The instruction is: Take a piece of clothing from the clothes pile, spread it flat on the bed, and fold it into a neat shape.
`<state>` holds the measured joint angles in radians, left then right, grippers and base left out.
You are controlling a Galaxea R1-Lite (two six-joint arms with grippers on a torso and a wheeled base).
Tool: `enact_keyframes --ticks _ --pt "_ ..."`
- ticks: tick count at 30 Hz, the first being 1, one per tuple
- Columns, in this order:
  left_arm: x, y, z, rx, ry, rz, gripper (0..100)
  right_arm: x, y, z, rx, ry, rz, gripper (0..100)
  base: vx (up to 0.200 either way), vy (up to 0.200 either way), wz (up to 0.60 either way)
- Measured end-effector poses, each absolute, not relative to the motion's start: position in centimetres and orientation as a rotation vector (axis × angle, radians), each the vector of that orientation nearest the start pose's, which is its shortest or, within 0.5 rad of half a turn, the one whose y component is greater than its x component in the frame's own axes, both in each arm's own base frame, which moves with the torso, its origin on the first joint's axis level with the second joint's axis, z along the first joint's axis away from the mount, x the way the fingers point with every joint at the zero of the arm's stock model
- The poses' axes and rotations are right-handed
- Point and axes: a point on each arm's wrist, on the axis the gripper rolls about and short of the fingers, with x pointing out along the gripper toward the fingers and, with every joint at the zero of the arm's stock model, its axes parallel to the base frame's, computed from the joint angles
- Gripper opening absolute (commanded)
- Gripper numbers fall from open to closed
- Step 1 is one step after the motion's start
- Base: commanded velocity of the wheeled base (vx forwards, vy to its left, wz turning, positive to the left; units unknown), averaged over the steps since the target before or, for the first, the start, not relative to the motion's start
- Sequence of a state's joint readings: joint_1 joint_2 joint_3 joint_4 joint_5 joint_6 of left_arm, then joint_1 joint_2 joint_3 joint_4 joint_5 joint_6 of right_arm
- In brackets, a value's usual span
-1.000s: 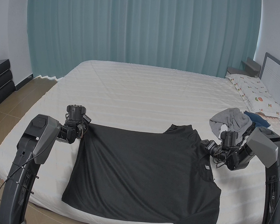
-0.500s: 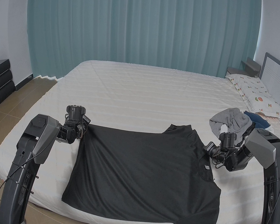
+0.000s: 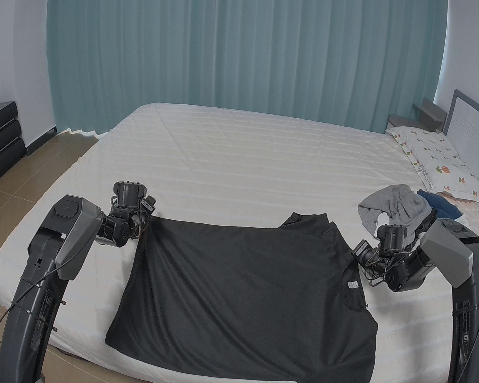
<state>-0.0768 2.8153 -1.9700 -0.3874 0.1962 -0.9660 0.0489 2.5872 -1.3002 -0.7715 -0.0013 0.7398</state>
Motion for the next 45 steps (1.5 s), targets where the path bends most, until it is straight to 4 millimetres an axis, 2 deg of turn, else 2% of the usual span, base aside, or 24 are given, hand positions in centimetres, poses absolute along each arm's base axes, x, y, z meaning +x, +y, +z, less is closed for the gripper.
enact_keyframes --ticks 2,3,13,18,24,31,37,39,45 --pt "54.7 -3.8 -3.0 -0.885 0.362 0.325 100 46.5 2.3 -4.0 0.710 0.510 -0.147 0 0.000 0.000 0.00" --pt "54.7 -3.8 -3.0 -0.886 0.361 0.325 100 46.5 2.3 -4.0 0.710 0.509 -0.146 100 0.000 0.000 0.00" --pt "54.3 -3.6 -2.7 -0.886 0.366 0.330 100 45.8 2.5 -3.2 0.720 0.514 -0.141 100 0.000 0.000 0.00" --pt "53.2 -3.1 -1.5 -0.890 0.381 0.331 100 44.1 2.1 -0.9 0.738 0.510 -0.147 100 0.000 0.000 0.00" --pt "50.7 -2.7 0.4 -0.900 0.399 0.290 100 40.9 1.7 2.2 0.748 0.522 -0.145 100 0.000 0.000 0.00" --pt "46.1 -2.0 2.3 -0.911 0.439 0.255 100 35.4 1.9 5.6 0.743 0.549 -0.126 100 0.000 0.000 0.00" --pt "40.7 -2.0 3.0 -0.922 0.498 0.206 100 30.6 1.8 7.8 0.687 0.557 -0.104 100 0.000 0.000 0.00" --pt "39.4 -2.1 3.0 -0.923 0.513 0.195 100 29.4 1.7 8.1 0.674 0.558 -0.101 100 0.000 0.000 0.00" --pt "33.3 -3.5 2.4 -0.905 0.618 0.141 100 24.8 1.5 9.4 0.633 0.556 -0.091 100 -0.133 0.000 0.00"
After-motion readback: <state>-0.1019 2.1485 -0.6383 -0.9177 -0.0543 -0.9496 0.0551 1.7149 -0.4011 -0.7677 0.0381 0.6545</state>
